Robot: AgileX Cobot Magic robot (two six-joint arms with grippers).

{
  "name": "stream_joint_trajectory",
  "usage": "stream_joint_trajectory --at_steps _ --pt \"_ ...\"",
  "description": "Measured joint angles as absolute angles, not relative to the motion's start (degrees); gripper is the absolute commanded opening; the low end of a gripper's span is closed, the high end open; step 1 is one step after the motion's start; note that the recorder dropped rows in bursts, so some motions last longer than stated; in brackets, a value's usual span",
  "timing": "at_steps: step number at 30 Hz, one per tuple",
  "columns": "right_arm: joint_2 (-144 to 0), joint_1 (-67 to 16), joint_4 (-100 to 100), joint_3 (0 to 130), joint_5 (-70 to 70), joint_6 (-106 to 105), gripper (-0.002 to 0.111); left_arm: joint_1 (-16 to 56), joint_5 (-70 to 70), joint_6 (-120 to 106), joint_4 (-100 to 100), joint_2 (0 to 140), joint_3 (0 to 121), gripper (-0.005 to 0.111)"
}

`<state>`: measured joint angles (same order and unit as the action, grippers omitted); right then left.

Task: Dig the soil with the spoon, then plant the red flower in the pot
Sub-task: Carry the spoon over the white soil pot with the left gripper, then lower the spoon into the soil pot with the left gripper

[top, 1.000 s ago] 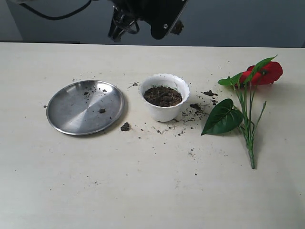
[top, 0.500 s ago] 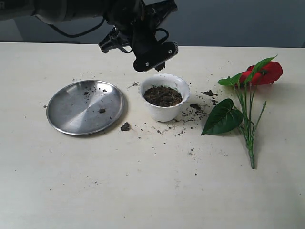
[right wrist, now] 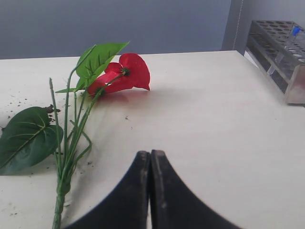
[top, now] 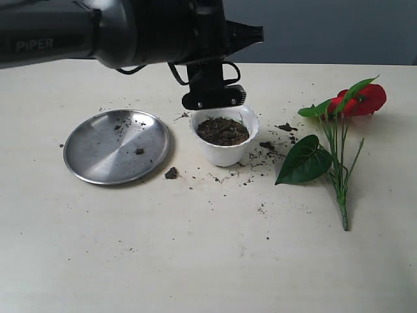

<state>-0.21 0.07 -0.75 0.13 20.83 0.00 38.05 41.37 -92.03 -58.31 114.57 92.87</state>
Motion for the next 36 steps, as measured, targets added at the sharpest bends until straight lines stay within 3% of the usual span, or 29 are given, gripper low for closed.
stream_joint_trajectory --at_steps 15,36 --pt "-0.21 0.07 -0.75 0.13 20.83 0.00 0.000 38.92 43.70 -71.13 -87.16 114.57 84.04 0.000" --pt "-0.21 0.07 -0.75 0.13 20.83 0.00 0.000 39.46 38.63 -57.61 -99.03 120.62 81.57 0.000"
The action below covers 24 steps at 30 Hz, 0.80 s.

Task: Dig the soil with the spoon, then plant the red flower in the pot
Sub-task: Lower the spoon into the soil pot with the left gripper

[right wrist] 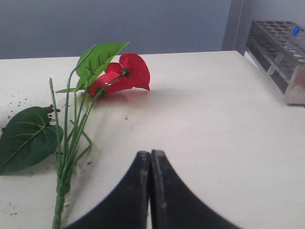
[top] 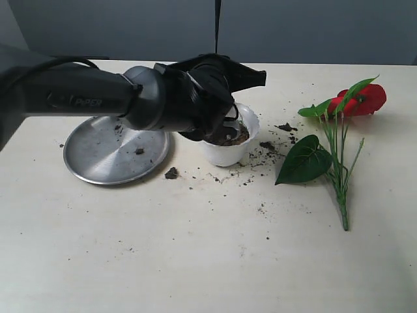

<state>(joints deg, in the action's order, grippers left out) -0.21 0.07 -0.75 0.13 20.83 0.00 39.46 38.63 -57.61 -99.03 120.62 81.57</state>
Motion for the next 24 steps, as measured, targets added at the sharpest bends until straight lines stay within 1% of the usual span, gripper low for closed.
stream_joint_trajectory --at_steps 5,13,24 --pt "-0.21 0.07 -0.75 0.13 20.83 0.00 0.000 39.87 38.46 -55.78 -99.14 120.62 81.57 0.000" --pt "-0.21 0.07 -0.75 0.13 20.83 0.00 0.000 43.49 38.01 -55.55 -96.89 120.62 81.57 0.000" --pt "-0.21 0.07 -0.75 0.13 20.83 0.00 0.000 43.75 41.08 -60.74 -90.56 120.62 81.57 0.000"
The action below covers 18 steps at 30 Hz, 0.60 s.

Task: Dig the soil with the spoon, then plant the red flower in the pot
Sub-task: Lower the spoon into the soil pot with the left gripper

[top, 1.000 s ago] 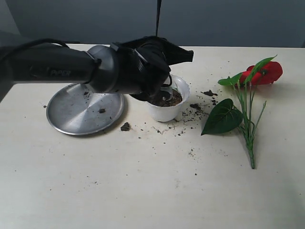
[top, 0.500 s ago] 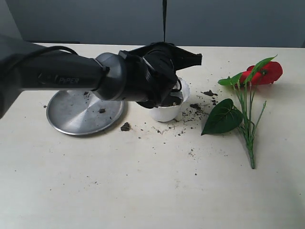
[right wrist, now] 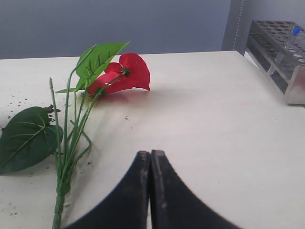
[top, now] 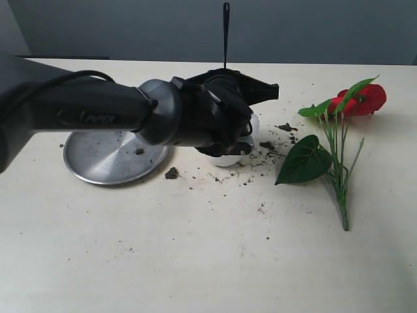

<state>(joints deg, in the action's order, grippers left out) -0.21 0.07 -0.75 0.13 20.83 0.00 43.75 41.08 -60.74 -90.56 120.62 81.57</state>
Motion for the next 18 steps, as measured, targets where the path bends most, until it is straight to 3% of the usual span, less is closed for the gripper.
stream_joint_trajectory --at_steps 18 --pt "-0.21 0.07 -0.75 0.13 20.83 0.00 0.000 41.86 39.03 -63.47 -89.59 120.62 81.57 0.000"
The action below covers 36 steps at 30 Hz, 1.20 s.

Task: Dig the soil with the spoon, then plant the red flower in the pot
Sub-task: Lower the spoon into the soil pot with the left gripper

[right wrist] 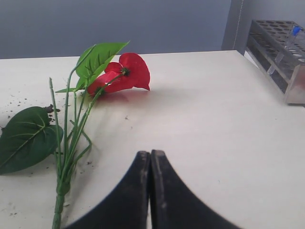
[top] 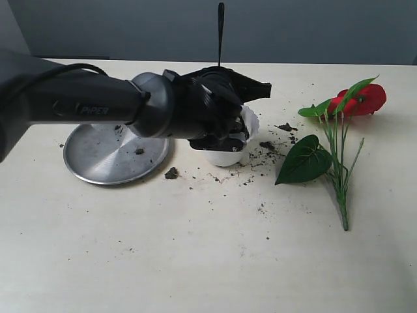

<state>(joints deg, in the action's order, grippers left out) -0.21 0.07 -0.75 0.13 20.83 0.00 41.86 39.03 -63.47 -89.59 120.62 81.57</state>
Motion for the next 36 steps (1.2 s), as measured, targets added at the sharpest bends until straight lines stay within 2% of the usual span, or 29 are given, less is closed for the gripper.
stream_joint_trajectory --at_steps 36 --pt "-0.21 0.07 -0.75 0.13 20.83 0.00 0.000 40.02 30.81 -72.46 -75.60 120.88 82.14 0.000"
